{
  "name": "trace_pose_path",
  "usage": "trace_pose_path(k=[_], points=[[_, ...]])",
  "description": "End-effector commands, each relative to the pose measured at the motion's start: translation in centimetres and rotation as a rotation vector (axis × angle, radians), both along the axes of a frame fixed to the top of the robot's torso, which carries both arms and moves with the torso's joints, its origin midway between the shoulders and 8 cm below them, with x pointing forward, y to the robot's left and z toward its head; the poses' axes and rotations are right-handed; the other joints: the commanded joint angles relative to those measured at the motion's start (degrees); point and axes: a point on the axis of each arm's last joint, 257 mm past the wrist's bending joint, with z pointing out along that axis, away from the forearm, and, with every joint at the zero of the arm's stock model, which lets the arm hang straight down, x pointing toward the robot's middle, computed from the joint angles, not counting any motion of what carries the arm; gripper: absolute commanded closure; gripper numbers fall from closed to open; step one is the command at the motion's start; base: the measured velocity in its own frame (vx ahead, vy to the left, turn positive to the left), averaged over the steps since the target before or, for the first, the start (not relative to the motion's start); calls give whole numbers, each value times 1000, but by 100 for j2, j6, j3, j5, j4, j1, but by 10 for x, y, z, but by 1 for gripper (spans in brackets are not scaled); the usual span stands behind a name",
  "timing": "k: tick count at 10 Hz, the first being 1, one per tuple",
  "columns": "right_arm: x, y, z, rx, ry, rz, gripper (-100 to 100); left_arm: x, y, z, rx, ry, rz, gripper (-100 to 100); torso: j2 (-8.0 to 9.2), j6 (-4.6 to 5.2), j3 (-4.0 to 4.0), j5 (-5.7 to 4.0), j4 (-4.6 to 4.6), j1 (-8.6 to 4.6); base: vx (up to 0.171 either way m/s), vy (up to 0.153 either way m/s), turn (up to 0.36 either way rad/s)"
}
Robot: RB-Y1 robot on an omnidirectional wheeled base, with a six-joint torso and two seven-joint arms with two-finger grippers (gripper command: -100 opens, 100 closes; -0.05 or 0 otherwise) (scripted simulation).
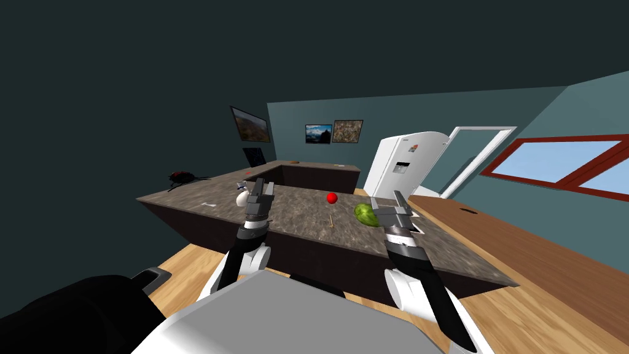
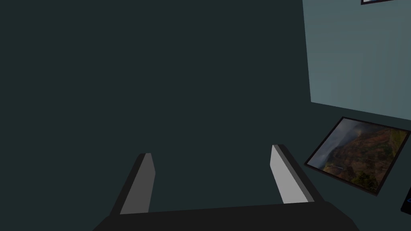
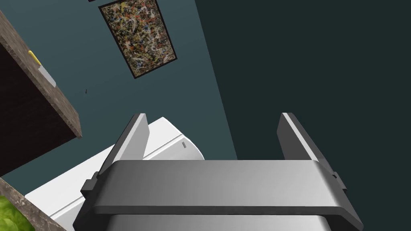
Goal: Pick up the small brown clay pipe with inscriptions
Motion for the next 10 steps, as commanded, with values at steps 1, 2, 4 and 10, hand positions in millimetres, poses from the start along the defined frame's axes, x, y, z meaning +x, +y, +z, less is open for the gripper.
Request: trace_pose_path(k=[1,2,4,10], points=[[9,0,-8,22,45,11,-100,0,0,0,0,0,0,0,0,0,0,0,0,0,0,0,20],[17,0,-13,59,70,39,-100,0,0,0,0,0,0,0,0,1,0,0,0,1,-1,3,35],[28,-2,-24,102,125,60,-100,0,0,0,0,0,0,0,0,1,0,0,0,1,0,3,31],[55,-6,-57,199,272,90,-100,0,0,0,0,0,0,0,1,2,0,1,0,2,-1,3,25]])
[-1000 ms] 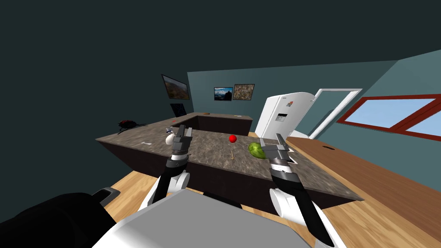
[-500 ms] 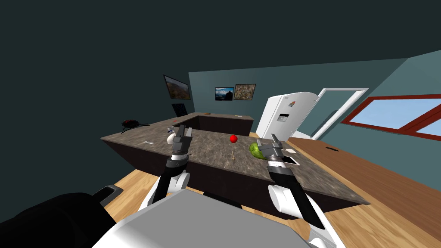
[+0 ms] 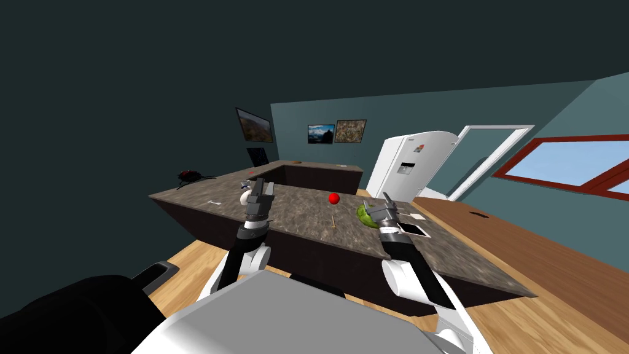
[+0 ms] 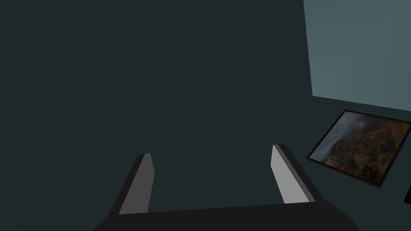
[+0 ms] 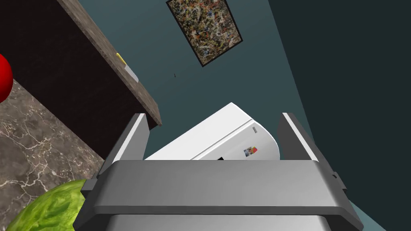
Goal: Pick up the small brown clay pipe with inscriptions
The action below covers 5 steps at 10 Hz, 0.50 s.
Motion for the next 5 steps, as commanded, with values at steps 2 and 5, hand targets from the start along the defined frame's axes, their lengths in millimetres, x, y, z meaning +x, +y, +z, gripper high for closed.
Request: trace_pose_path(k=[2,5], points=[[14,-1,-21,60,83,16,-100,0,0,0,0,0,0,0,-1,-2,-1,0,0,1,0,5,37],[32,-1,-40,165,172,45,-100,0,0,0,0,0,0,0,-1,0,0,0,0,0,0,5,36]])
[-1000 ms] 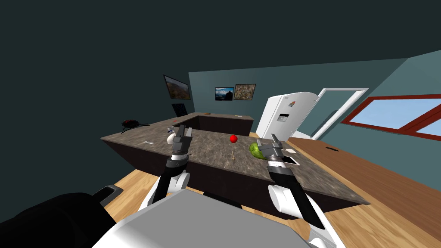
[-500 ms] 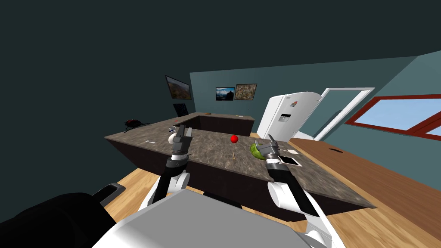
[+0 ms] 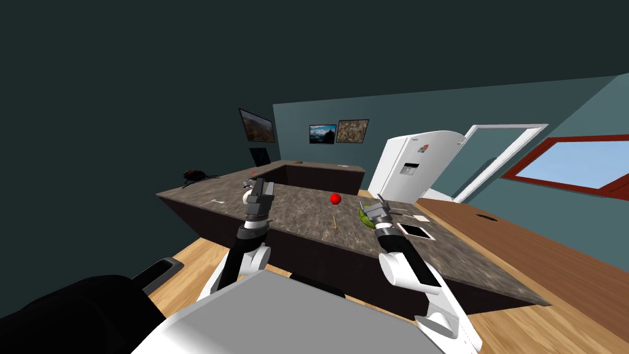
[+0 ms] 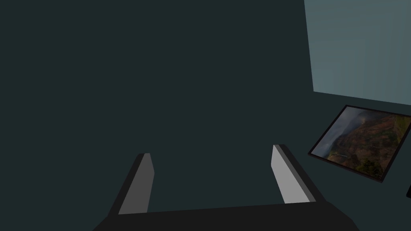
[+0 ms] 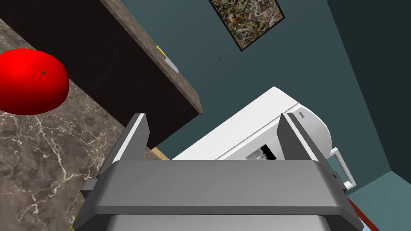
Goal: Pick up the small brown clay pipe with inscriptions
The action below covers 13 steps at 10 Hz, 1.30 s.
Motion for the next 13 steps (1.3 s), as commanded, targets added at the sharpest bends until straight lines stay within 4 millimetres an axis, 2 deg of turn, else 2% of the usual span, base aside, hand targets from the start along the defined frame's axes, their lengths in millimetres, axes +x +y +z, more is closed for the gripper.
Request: trace_pose_path(k=[1,7,9,13], points=[[5,0,-13,33,53,4,-100,0,0,0,0,0,0,0,0,0,0,0,0,0,0,3,23],[28,1,-52,203,218,27,-100,0,0,0,0,0,0,0,1,2,1,0,0,-2,0,2,31],[28,1,-62,207,257,20,-100,0,0,0,0,0,0,0,1,2,0,-1,0,-2,0,-1,9],[38,4,-94,328,389,20,-100,0,0,0,0,0,0,0,0,1,0,-1,0,-3,0,-3,30]])
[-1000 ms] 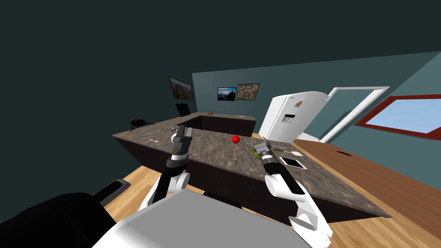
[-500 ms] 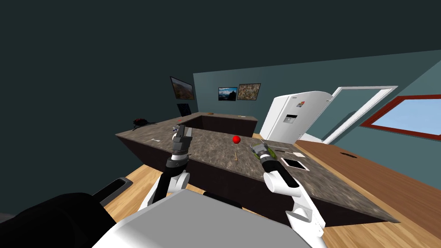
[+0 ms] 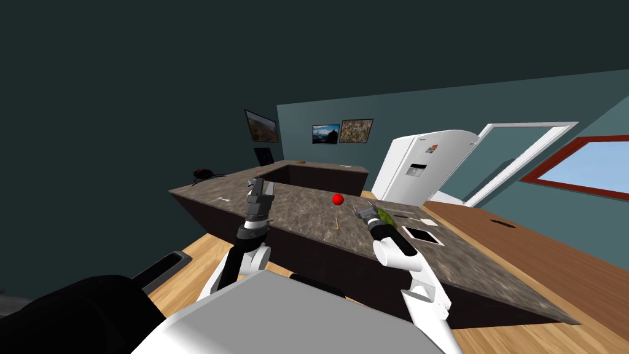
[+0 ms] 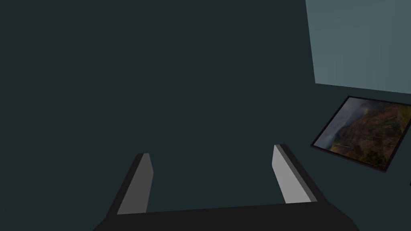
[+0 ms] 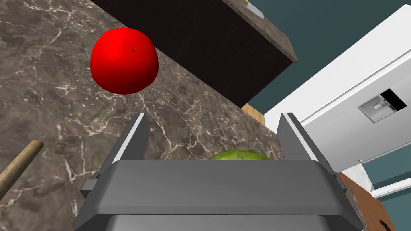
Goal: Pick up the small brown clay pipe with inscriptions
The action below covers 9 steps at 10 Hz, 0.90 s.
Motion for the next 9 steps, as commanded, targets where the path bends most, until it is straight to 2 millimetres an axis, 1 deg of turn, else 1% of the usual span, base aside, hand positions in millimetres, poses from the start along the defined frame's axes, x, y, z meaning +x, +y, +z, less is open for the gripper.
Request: trace_pose_path(k=[1,2,3,4,5,6,7,8,9], points=[[2,2,-14,67,57,-2,-100,0,0,0,0,0,0,0,0,0,0,0,0,0,-1,-7,32],[1,2,-21,69,85,-4,-100,0,0,0,0,0,0,0,1,0,0,0,0,-1,-1,-8,19],[5,5,-28,126,119,-6,-100,0,0,0,0,0,0,0,1,0,1,0,0,-1,-2,-9,34],[3,5,-36,127,151,-9,-100,0,0,0,0,0,0,0,1,-1,1,0,0,-1,-1,-10,23],[3,5,-39,126,160,-10,-100,0,0,0,0,0,0,0,1,1,1,-1,0,-2,0,0,0],[6,9,-48,186,205,-15,-100,0,0,0,0,0,0,0,2,1,1,0,1,-1,1,-9,34],[4,9,-54,184,227,-17,-100,0,0,0,0,0,0,0,1,0,1,0,0,-1,-1,-10,18],[7,14,-60,242,258,-21,-100,0,0,0,0,0,0,0,1,1,1,0,0,-2,-3,-15,24],[5,14,-66,241,285,-24,-100,0,0,0,0,0,0,0,1,0,1,-1,0,-4,-1,-14,18]])
